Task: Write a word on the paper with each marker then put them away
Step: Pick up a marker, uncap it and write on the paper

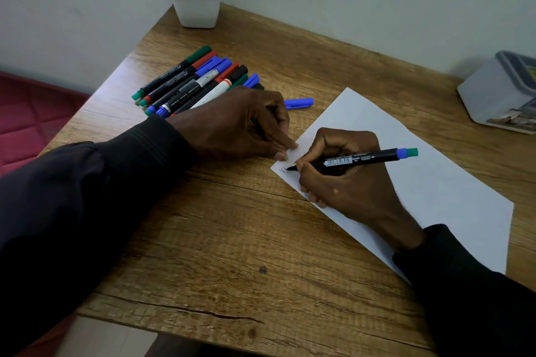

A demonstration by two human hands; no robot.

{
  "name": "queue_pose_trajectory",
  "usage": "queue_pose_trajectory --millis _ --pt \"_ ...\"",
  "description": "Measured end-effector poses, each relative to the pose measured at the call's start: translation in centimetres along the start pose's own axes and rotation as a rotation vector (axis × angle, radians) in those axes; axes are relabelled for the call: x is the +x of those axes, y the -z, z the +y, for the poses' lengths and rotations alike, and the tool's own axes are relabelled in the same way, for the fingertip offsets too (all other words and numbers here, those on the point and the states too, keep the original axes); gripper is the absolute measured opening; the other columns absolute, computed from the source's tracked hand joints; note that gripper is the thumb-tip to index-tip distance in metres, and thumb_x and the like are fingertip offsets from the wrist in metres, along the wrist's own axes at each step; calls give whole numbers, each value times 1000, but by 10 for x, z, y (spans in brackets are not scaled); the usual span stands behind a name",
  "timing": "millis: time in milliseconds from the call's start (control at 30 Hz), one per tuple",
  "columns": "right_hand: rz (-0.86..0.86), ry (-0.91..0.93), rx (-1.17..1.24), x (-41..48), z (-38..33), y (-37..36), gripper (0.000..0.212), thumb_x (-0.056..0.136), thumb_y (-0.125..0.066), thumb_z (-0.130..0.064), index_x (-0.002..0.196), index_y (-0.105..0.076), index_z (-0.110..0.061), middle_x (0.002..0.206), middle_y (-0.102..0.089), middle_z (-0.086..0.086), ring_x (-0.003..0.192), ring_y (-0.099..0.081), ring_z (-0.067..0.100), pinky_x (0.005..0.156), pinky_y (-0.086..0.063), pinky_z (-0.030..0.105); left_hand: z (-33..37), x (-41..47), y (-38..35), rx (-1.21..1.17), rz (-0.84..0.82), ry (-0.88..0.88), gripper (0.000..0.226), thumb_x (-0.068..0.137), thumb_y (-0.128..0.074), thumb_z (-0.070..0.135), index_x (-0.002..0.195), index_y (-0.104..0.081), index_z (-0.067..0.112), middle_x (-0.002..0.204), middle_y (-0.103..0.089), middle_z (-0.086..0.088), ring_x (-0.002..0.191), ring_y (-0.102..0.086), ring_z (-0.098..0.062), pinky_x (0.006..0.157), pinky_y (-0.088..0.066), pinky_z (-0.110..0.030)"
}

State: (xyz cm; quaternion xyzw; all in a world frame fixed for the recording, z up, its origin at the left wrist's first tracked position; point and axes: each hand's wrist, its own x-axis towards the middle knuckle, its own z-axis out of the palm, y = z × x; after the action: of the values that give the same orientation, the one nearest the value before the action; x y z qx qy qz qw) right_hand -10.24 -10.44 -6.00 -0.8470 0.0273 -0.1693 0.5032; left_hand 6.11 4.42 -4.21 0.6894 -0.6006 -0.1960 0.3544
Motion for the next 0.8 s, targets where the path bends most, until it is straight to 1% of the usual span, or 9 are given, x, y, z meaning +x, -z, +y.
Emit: queue_pose_trajectory --millis 133,233,300,433,533,633,733,800 --pt "-16 35 -17 0 1 0 10 86 -74 -2 78 -74 -9 66 -70 -5 53 -67 11 52 -51 22 -1 0 -1 16 -10 -5 24 76 -72 34 99 -68 39 110 -61 6 101 -56 -1 79 -47 -4" --pt "8 26 -17 -1 2 0 12 87 -74 1 76 -72 -4 63 -70 4 49 -68 16 47 -52 25 -2 0 0 -2 -12 1 26 76 -74 29 93 -64 46 109 -61 8 101 -56 2 77 -46 -3" --pt "15 24 -20 -2 2 0 12 88 -74 2 76 -71 -1 62 -70 7 47 -68 18 46 -52 24 -2 0 0 -8 -10 -2 29 77 -75 28 90 -61 49 108 -61 8 100 -56 4 76 -45 -2" --pt "18 6 -32 0 0 0 13 85 -75 -1 73 -71 -6 61 -70 5 45 -68 18 45 -53 24 -2 1 -1 -3 4 -11 28 77 -75 25 93 -64 44 110 -61 5 103 -55 1 78 -46 -3" --pt "24 -25 -14 0 -1 0 11 83 -74 -2 73 -70 0 60 -70 7 44 -68 19 44 -52 24 -2 1 -1 -5 3 -13 31 76 -75 24 89 -61 48 111 -61 4 104 -53 2 78 -44 -1" --pt "16 -25 9 -1 0 1 11 88 -75 4 78 -71 2 63 -71 6 46 -69 16 46 -52 21 -2 1 0 -8 3 -13 29 77 -75 24 90 -62 46 109 -59 9 103 -53 5 78 -44 0" --pt "10 -37 4 -1 -1 2 15 89 -75 4 78 -72 -5 63 -71 5 46 -69 17 45 -52 21 -2 1 2 -23 -3 -7 35 77 -75 22 86 -59 51 106 -56 17 101 -52 13 76 -43 1" --pt "21 -50 4 0 -2 2 17 86 -76 5 74 -70 -5 60 -70 6 43 -68 20 43 -52 23 -3 2 1 -14 -8 -7 32 77 -75 23 89 -61 49 109 -57 14 103 -53 7 79 -46 -2"
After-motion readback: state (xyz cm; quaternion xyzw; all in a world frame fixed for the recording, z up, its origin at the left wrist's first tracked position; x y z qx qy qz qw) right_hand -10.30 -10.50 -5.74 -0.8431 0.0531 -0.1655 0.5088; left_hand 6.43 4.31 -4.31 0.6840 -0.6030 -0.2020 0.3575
